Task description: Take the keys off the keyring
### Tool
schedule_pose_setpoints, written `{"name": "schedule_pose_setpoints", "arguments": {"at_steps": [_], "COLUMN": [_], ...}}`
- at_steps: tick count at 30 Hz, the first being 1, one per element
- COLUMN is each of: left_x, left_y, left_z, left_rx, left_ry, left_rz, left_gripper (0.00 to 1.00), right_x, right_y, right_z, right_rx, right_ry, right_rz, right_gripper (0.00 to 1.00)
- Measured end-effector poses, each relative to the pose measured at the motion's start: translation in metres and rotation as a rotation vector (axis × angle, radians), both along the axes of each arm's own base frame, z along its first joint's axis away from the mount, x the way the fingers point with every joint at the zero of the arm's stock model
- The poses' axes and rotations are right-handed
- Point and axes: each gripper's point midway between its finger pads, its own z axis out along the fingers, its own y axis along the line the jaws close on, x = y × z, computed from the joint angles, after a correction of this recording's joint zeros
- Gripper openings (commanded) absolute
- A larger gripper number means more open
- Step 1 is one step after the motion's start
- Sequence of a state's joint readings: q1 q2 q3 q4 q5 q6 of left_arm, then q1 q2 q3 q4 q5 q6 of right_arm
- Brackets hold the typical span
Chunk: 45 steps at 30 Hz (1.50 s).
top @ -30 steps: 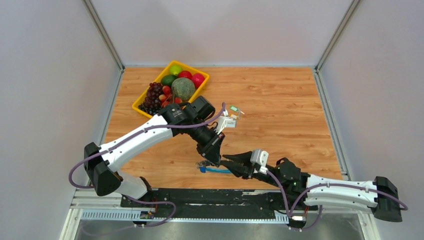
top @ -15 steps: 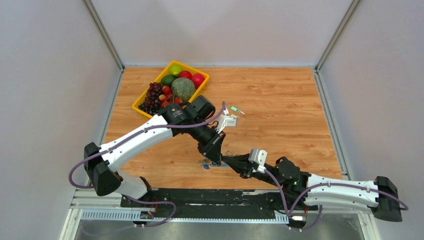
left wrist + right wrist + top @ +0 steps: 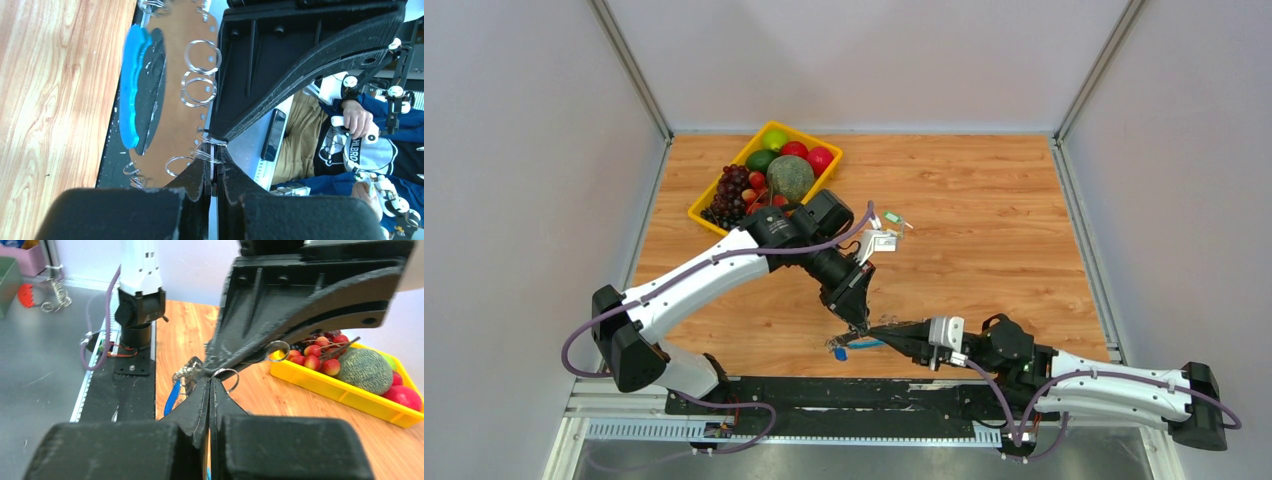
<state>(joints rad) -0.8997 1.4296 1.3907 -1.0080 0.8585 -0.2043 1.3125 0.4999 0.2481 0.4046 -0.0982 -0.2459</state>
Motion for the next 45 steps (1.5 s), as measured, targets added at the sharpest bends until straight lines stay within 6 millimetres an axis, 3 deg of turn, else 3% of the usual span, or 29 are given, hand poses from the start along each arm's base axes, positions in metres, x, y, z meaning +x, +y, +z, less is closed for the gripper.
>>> {"name": "schedule_pose_setpoints", "arguments": {"at_steps": [7, 14, 20, 23, 28, 32, 38, 39, 41, 42, 44, 45], "left_x": [0.01, 0.031, 0.098, 0.137, 0.192, 0.235, 0.296, 0.303, 0.314, 0.318, 0.323, 0.324], "left_y": [-0.001, -0.004, 0.009, 0.004, -0.016, -0.034, -0.07, -0.075, -0.083, -0.085, -0.088, -0.087], "left_z": [0.003, -0.014, -0.036, -0.054, -0.103, -0.143, -0.157, -0.158, -0.161, -0.164, -0.168, -0.17], "left_rx": [-0.027, 0.003, 0.092, 0.132, 0.208, 0.261, 0.214, 0.203, 0.184, 0.18, 0.18, 0.184], "left_ry": [0.016, 0.049, -0.097, -0.19, -0.267, -0.304, -0.349, -0.354, -0.358, -0.355, -0.348, -0.346], "left_rz": [0.02, 0.058, 0.255, 0.34, 0.424, 0.478, 0.523, 0.528, 0.539, 0.543, 0.554, 0.557], "left_gripper": [0.0, 0.0, 0.01, 0.03, 0.01, 0.06, 0.09, 0.11, 0.33, 0.74, 0.97, 0.98], "right_x": [-0.013, 0.004, 0.028, 0.042, 0.064, 0.074, 0.078, 0.078, 0.08, 0.081, 0.083, 0.084], "right_y": [0.005, -0.002, -0.027, -0.046, -0.07, -0.084, -0.093, -0.095, -0.097, -0.099, -0.101, -0.103], "right_z": [-0.003, -0.003, 0.01, 0.017, 0.009, 0.0, -0.01, -0.01, -0.009, -0.008, -0.007, -0.007], "right_rx": [-0.065, -0.081, -0.014, 0.042, 0.055, 0.051, 0.05, 0.054, 0.064, 0.07, 0.084, 0.092], "right_ry": [-0.066, -0.061, 0.026, 0.109, 0.244, 0.326, 0.398, 0.405, 0.417, 0.425, 0.441, 0.449], "right_rz": [0.082, -0.021, -0.189, -0.298, -0.469, -0.562, -0.615, -0.621, -0.635, -0.644, -0.664, -0.677], "right_gripper": [0.0, 0.0, 0.0, 0.0, 0.0, 0.0, 0.0, 0.0, 0.08, 0.18, 0.48, 0.7]}}
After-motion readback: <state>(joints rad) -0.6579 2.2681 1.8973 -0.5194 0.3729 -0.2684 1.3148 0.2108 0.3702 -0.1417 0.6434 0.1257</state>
